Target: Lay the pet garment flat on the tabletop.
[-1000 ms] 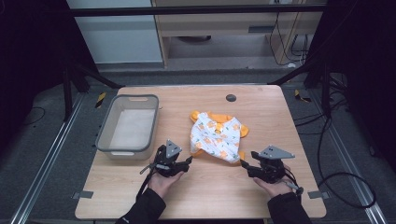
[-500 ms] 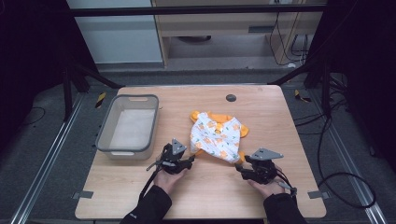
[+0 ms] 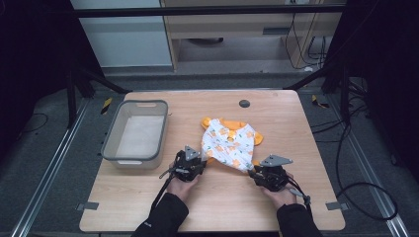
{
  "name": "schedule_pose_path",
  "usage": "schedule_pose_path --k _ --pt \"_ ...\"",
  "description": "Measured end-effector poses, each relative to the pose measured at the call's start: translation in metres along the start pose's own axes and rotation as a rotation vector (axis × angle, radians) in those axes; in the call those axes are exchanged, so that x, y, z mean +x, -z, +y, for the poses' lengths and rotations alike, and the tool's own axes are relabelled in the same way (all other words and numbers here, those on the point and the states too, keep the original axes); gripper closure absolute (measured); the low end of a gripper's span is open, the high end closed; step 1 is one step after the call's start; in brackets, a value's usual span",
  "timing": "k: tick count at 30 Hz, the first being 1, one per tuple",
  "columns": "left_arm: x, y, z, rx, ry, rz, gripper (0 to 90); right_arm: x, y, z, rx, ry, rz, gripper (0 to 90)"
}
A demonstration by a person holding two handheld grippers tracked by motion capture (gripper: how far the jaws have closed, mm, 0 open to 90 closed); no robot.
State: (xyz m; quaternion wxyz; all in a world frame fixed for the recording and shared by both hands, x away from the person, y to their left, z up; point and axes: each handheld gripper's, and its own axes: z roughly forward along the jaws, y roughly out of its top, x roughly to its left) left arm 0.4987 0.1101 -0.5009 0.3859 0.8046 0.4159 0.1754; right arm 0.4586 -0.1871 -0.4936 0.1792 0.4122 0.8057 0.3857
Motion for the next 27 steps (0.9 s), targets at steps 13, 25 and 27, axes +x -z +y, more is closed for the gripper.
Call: schedule_pose_path --k 13,25,27 --pt "-0.002 0.029 0.011 -0.042 -0.021 -0.036 83.0 0.004 0.019 0.011 -0.06 -0.012 0.051 84.9" --pt "-0.01 0.073 0.02 -0.039 -0.087 -0.093 83.0 0.007 0.057 0.025 -0.157 -0.048 0.101 84.3" --pt "-0.009 0.078 0.019 -0.025 -0.096 -0.105 82.9 0.007 0.059 0.025 -0.152 -0.057 0.113 84.2"
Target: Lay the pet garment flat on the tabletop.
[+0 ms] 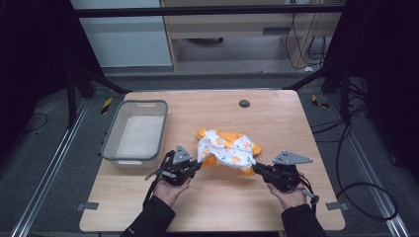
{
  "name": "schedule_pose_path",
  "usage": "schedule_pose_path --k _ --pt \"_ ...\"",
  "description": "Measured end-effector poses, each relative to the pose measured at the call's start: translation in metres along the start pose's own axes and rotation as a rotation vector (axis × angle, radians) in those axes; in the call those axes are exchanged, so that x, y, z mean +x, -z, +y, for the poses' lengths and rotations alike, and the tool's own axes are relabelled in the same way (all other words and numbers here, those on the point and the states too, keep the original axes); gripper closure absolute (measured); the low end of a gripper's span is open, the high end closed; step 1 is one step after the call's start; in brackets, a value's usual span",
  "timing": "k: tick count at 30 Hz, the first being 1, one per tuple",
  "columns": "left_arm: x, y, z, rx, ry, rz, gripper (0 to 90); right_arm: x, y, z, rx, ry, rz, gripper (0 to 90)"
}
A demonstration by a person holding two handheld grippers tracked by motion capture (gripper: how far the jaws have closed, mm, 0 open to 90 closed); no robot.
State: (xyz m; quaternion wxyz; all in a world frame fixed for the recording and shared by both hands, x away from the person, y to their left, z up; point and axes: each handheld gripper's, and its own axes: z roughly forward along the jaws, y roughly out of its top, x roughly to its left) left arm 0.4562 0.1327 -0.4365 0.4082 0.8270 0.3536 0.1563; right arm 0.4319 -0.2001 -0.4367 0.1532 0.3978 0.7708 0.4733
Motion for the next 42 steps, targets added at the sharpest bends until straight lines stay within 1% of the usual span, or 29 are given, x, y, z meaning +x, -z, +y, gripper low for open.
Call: schedule_pose_path --k 3,6,8,10,12,14,18,22,25,27,30,31,35,38,39,42 --pt "0.0 0.006 -0.004 0.018 -0.012 -0.011 82.8 0.0 0.002 0.0 0.012 -0.012 0.011 84.2" --pt "0.002 0.008 -0.008 0.02 -0.011 -0.01 82.4 -0.001 0.002 0.0 0.019 -0.03 0.017 84.1" --pt "0.004 0.005 -0.01 0.026 -0.007 -0.005 82.2 -0.003 -0.001 -0.001 0.026 -0.036 0.006 84.0" --pt "0.007 0.0 -0.011 0.027 0.009 -0.003 81.8 -0.004 -0.005 -0.001 0.033 -0.043 -0.012 83.7" --pt "0.009 -0.005 -0.011 0.033 0.016 0.006 81.3 -0.006 -0.01 -0.002 0.04 -0.046 -0.037 83.1" --pt "0.012 -0.012 -0.011 0.032 0.024 0.015 80.9 -0.011 -0.018 -0.003 0.047 -0.057 -0.073 82.3" --pt "0.017 -0.02 -0.01 0.033 0.037 0.02 81.0 -0.018 -0.025 -0.004 0.04 -0.067 -0.108 81.4" --pt "0.017 -0.025 -0.01 0.042 0.039 0.027 81.0 -0.023 -0.031 -0.004 0.039 -0.082 -0.122 81.7" --pt "0.016 -0.026 -0.011 0.043 0.026 0.028 80.1 -0.024 -0.035 -0.004 0.049 -0.085 -0.126 81.5" --pt "0.016 -0.026 -0.011 0.042 0.015 0.023 78.0 -0.024 -0.035 -0.005 0.048 -0.071 -0.132 80.4" --pt "0.014 -0.027 -0.013 0.046 0.016 0.028 71.7 -0.024 -0.036 -0.007 0.045 -0.057 -0.141 79.2" --pt "0.014 -0.028 -0.014 0.051 0.009 0.037 69.4 -0.024 -0.037 -0.008 0.046 -0.061 -0.14 78.7" --pt "0.013 -0.028 -0.017 0.051 0.018 0.049 56.3 -0.024 -0.038 -0.009 0.049 -0.053 -0.142 77.0" --pt "0.012 -0.025 -0.021 0.05 0.02 0.046 49.4 -0.024 -0.037 -0.01 0.041 -0.041 -0.148 73.1" --pt "0.012 -0.024 -0.022 0.055 0.023 0.037 47.9 -0.023 -0.037 -0.01 0.041 -0.042 -0.147 72.8" --pt "0.009 -0.023 -0.027 0.054 0.024 0.03 44.6 -0.023 -0.035 -0.011 0.036 -0.034 -0.146 71.3"
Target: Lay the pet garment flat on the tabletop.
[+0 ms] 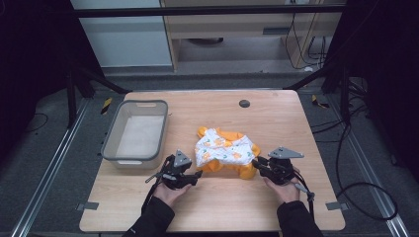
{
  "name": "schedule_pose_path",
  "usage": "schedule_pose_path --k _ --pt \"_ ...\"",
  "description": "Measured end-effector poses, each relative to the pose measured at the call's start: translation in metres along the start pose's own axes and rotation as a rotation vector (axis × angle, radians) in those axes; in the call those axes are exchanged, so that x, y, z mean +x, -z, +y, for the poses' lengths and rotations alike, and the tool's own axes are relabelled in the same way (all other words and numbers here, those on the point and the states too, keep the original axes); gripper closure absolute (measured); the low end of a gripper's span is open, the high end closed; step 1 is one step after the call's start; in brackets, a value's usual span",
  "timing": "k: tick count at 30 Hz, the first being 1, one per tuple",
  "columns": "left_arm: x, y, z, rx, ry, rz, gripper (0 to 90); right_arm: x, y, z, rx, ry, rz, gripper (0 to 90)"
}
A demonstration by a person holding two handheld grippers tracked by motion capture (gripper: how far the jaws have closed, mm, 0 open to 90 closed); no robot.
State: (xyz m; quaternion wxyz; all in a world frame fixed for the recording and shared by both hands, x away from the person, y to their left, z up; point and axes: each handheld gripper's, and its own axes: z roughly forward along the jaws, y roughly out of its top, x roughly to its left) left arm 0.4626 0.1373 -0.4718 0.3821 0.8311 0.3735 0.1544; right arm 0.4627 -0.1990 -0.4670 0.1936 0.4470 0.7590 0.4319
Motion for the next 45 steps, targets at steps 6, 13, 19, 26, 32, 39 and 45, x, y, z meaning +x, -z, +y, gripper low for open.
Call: schedule_pose_path --k 6,13,19,26,32,39,45 --pt "-0.005 -0.006 -0.006 0.019 -0.002 0.009 44.4 0.001 0.007 -0.002 -0.025 0.017 0.011 63.5" --pt "-0.006 -0.017 -0.007 0.034 -0.001 0.022 46.5 0.005 0.016 -0.009 -0.036 0.042 0.054 48.6" --pt "-0.005 -0.02 -0.007 0.017 -0.002 0.03 57.9 0.015 0.014 -0.023 0.002 0.054 0.1 44.7" --pt "-0.005 -0.014 -0.006 0.002 -0.006 0.015 81.6 0.021 0.002 -0.027 0.08 0.065 0.106 68.2" --pt "-0.006 0.007 -0.002 -0.01 -0.006 -0.009 84.4 0.022 0.019 -0.02 0.046 0.083 0.123 81.1" --pt "-0.013 0.04 0.003 -0.007 -0.033 -0.072 83.1 0.025 0.043 -0.013 0.03 0.063 0.175 80.1" --pt "-0.016 0.049 -0.01 0.101 -0.04 -0.144 81.6 0.035 0.055 -0.018 0.072 0.041 0.224 79.0"
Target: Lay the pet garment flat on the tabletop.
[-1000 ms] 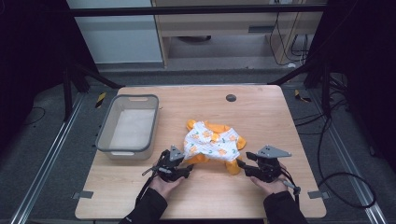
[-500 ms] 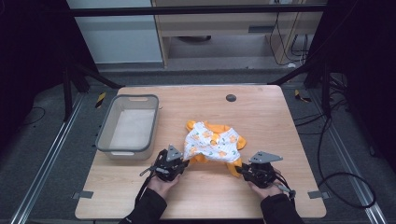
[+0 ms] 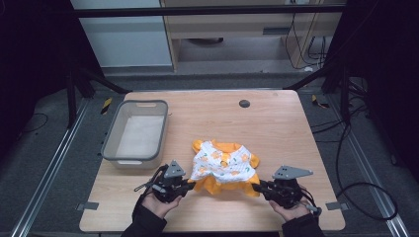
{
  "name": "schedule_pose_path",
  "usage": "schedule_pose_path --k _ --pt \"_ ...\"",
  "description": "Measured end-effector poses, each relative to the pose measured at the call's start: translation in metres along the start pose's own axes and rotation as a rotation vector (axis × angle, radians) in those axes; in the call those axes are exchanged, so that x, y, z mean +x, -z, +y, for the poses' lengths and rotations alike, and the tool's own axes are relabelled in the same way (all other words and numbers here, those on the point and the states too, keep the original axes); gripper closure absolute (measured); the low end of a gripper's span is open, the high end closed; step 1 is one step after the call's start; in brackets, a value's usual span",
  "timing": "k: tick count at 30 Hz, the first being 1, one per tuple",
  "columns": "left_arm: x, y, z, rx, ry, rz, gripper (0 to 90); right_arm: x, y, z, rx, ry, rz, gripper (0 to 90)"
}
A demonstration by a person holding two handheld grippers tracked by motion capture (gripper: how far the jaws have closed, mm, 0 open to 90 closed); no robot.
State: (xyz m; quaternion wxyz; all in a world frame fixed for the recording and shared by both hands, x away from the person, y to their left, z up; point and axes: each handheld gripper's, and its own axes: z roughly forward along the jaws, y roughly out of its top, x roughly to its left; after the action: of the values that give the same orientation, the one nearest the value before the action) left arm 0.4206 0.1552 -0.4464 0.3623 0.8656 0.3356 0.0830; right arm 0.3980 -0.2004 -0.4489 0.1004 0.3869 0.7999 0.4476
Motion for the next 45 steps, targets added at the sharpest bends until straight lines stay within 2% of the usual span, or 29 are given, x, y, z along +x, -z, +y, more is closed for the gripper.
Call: schedule_pose_path --k 2,5,7,9,12,13,15,18,20,22,24,26,31,34,35,38,40,42,44,45 --pt "0.001 0.0 -0.005 0.028 -0.002 -0.003 81.9 0.002 0.001 -0.003 0.016 -0.004 0.005 79.0" --pt "0.009 -0.003 -0.009 0.028 0.031 -0.002 81.8 0.002 0.001 -0.006 0.026 -0.021 -0.001 78.4" --pt "0.012 -0.007 -0.008 0.023 0.047 0.019 78.6 0.0 -0.002 -0.006 0.027 -0.034 -0.018 74.1" --pt "0.014 -0.011 -0.006 0.013 0.054 0.043 71.1 -0.003 -0.007 -0.007 0.007 -0.015 -0.057 69.4" --pt "0.02 -0.018 -0.006 -0.007 0.062 0.082 64.8 -0.01 -0.014 -0.008 -0.023 -0.007 -0.104 64.3" --pt "0.021 -0.018 -0.006 -0.013 0.066 0.086 61.8 -0.013 -0.016 -0.007 -0.032 -0.003 -0.118 63.4" --pt "0.021 -0.016 -0.007 -0.036 0.06 0.078 62.2 -0.016 -0.019 -0.006 -0.044 -0.004 -0.128 62.2" --pt "0.018 -0.01 -0.007 -0.082 0.041 0.062 64.5 -0.015 -0.018 -0.005 -0.058 -0.004 -0.12 62.2" --pt "0.015 -0.007 -0.006 -0.108 0.03 0.056 71.3 -0.014 -0.017 -0.005 -0.067 0.003 -0.12 64.1" --pt "0.012 -0.003 -0.005 -0.117 0.015 0.052 81.5 -0.013 -0.015 -0.004 -0.064 0.003 -0.105 72.5" --pt "0.008 0.002 -0.002 -0.113 0.01 0.044 84.8 -0.011 -0.012 -0.002 -0.065 0.002 -0.095 83.4" --pt "0.004 0.009 0.0 -0.122 0.003 0.05 85.4 -0.009 -0.006 -0.001 -0.078 0.004 -0.073 89.7" --pt "-0.005 0.024 0.003 -0.12 0.006 0.046 85.4 0.0 0.012 0.004 -0.116 0.004 -0.03 90.0" --pt "-0.005 0.023 -0.001 -0.079 0.03 0.054 83.5 0.001 0.011 0.003 -0.107 -0.004 -0.032 90.0" --pt "-0.004 0.022 -0.004 -0.064 0.042 0.056 82.7 0.001 0.008 0.002 -0.104 0.001 -0.037 89.2" --pt "0.001 0.019 -0.011 -0.045 0.064 0.059 80.5 0.002 -0.002 -0.002 -0.079 0.014 -0.038 79.4" --pt "0.004 0.016 -0.017 -0.035 0.079 0.065 79.5 0.005 -0.009 -0.005 -0.085 0.028 -0.049 67.7" --pt "0.005 0.012 -0.018 -0.029 0.076 0.074 78.3 0.006 -0.016 -0.006 -0.089 0.045 -0.071 58.3" --pt "0.005 0.007 -0.019 -0.011 0.067 0.083 78.3 0.005 -0.023 -0.007 -0.071 0.051 -0.079 58.3" --pt "0.006 0.004 -0.02 -0.005 0.068 0.085 78.3 0.004 -0.027 -0.008 -0.06 0.051 -0.08 61.1"
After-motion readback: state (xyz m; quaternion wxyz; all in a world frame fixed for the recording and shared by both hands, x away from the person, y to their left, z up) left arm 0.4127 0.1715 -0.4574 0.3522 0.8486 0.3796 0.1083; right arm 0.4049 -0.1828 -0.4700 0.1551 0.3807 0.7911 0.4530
